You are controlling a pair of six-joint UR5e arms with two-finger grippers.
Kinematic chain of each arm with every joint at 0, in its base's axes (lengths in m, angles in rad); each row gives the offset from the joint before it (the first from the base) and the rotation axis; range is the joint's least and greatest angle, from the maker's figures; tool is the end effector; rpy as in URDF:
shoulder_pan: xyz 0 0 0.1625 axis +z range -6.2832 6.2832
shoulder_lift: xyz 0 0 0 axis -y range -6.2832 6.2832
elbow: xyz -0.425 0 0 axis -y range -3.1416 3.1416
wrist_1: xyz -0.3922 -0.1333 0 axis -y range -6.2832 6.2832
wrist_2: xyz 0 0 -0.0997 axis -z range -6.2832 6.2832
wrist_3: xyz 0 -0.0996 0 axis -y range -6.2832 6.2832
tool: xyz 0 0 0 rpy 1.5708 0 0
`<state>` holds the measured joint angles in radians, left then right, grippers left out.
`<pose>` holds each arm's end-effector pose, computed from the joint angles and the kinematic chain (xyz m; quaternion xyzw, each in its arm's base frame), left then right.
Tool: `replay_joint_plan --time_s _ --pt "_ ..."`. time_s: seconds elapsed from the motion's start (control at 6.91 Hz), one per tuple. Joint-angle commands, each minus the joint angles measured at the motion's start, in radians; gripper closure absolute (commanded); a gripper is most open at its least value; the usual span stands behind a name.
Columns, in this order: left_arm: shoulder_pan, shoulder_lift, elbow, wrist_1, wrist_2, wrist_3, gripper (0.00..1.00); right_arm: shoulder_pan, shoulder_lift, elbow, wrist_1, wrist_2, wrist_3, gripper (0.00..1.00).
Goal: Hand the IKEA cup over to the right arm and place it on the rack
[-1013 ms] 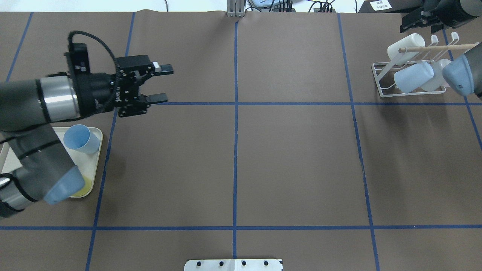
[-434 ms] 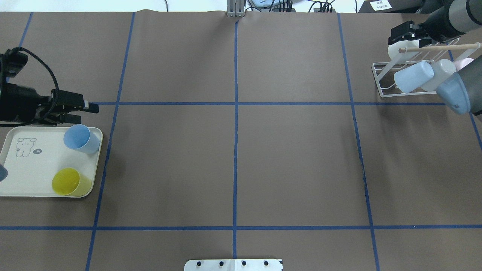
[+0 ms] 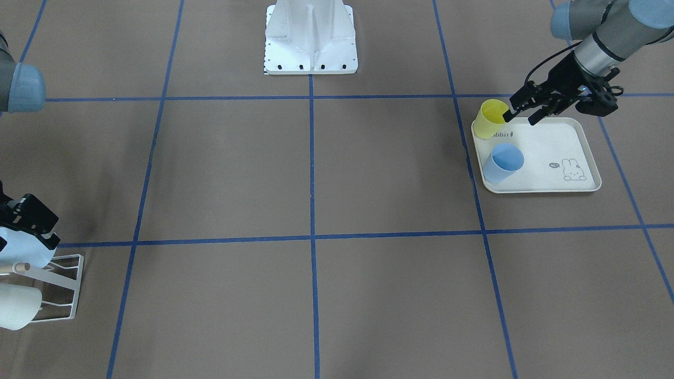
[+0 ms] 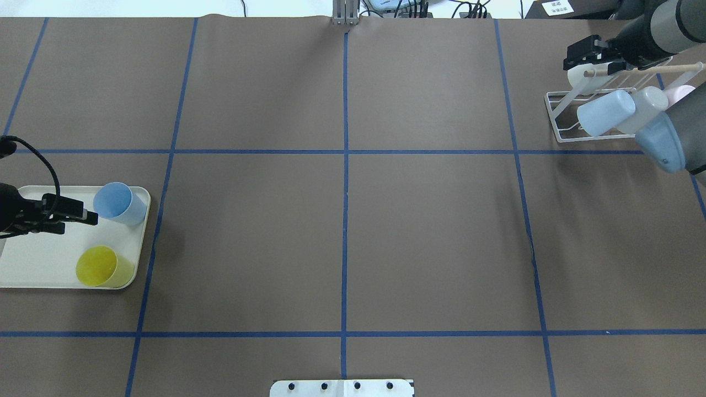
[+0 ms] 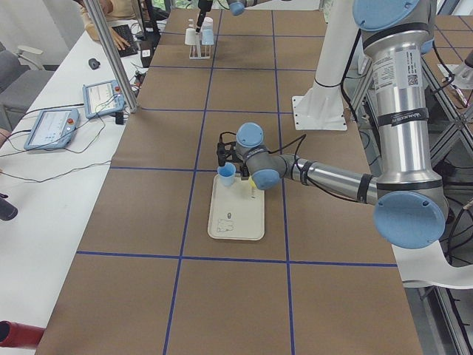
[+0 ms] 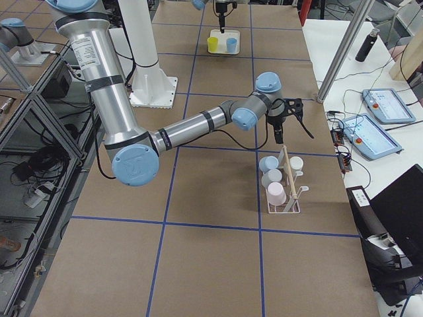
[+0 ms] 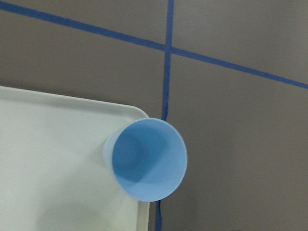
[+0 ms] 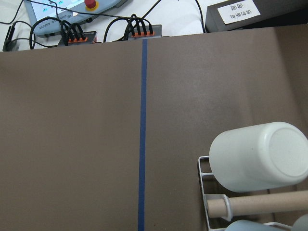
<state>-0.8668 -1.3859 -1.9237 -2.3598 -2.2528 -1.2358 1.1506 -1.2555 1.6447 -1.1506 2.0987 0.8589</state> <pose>0.2240 -0.3728 0.4777 0.0005 0.5258 -0.0713 0.8476 -0.1794 -0.6052 0.4049 0.1619 -0.4193 0.0928 0.8885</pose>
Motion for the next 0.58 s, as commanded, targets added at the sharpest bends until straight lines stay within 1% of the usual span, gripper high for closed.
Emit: replay_joint_plan --time_s 0.0,0.14,0.29,0.43 --pt "0.116 0.007 -0.051 0.137 0.118 0.004 0.13 -0.002 -0.007 0.006 0.000 0.000 0.003 0.00" --pt "0.126 0.014 -0.051 0.152 0.140 0.004 0.16 -0.002 -0.007 0.006 0.000 0.000 0.003 0.00" --pt "0.126 0.022 -0.047 0.155 0.142 0.004 0.19 -0.002 -0.007 0.006 0.000 0.000 0.003 0.00" --pt "0.126 0.036 -0.049 0.154 0.142 0.004 0.20 -0.003 -0.007 0.007 0.000 0.000 0.003 0.00"
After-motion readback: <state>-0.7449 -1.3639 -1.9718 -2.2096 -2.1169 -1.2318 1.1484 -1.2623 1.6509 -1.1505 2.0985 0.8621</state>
